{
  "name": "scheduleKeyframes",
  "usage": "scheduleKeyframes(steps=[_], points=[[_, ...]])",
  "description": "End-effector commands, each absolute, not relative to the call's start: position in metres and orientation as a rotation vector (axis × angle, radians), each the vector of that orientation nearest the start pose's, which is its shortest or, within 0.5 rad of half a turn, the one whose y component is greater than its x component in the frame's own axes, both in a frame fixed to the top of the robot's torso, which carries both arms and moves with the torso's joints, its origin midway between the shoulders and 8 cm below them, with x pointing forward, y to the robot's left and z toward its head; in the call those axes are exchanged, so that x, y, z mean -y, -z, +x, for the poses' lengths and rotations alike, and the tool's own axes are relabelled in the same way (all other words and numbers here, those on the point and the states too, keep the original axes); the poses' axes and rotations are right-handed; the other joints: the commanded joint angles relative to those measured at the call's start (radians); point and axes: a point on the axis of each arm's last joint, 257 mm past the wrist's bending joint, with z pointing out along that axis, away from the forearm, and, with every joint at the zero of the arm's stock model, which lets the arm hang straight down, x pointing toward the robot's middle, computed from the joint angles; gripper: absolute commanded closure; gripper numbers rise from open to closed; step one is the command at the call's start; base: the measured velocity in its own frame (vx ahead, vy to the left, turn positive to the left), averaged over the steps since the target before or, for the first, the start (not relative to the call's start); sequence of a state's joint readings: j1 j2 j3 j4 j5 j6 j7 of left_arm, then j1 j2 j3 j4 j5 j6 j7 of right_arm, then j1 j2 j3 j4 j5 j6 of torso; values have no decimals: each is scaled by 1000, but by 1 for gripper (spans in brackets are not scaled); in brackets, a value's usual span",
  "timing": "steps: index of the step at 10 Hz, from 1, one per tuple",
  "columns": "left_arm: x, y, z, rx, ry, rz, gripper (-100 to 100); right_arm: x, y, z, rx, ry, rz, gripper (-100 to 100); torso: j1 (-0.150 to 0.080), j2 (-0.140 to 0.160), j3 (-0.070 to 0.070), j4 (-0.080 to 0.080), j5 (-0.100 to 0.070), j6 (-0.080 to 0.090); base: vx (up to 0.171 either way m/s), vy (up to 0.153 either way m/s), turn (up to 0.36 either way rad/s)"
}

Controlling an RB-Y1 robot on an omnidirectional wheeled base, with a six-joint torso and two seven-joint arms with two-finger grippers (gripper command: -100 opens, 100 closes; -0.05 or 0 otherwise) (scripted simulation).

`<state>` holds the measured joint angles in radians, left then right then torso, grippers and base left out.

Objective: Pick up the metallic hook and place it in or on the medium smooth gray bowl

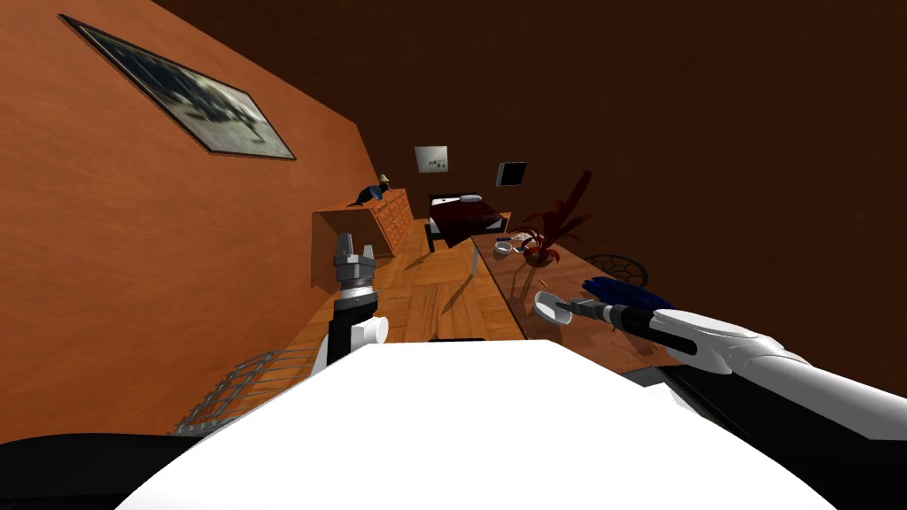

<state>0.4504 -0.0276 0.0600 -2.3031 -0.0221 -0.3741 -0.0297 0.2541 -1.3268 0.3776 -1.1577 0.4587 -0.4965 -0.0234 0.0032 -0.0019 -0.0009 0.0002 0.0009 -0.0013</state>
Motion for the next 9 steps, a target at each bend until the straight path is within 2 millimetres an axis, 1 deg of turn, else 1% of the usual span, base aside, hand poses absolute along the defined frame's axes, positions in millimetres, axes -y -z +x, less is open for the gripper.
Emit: scheduleKeyframes(steps=[1, 3, 4, 5, 6, 7, 9], points=[[-298, -27, 359, -641, 1203, -696, 0, 582, 339, 329, -2357, -60, -209, -100, 0, 0, 0, 0, 0, 0, 0, 0, 0], [-298, -27, 359, -641, 1203, -696, 0, 582, 339, 329, -2356, -60, -209, -100, 0, 1, 1, 0, 0, 0, 0, 0, 0], [-298, -27, 359, -641, 1203, -696, 0, 582, 339, 329, -2356, -60, -209, 0, 0, 2, 1, 0, 0, 0, 0, 0, 0], [-298, -27, 359, -641, 1203, -696, 0, 584, 328, 333, -2354, -64, -218, -100, 0, 2, 1, 0, 0, 0, 7, 8, -54], [-298, -27, 359, -641, 1203, -696, 0, 584, 317, 337, -2353, -69, -227, -100, 0, 2, 1, 0, 0, 0, 18, 19, -104], [-298, -27, 359, -641, 1203, -696, 0, 584, 312, 338, -2353, -72, -232, -100, 1, 1, 1, 0, 1, 0, 12, 21, -64], [-298, -27, 359, -641, 1203, -696, 0, 584, 291, 345, -2352, -83, -252, -100, 2, 1, 1, 0, 1, 0, 11, 27, -66]])
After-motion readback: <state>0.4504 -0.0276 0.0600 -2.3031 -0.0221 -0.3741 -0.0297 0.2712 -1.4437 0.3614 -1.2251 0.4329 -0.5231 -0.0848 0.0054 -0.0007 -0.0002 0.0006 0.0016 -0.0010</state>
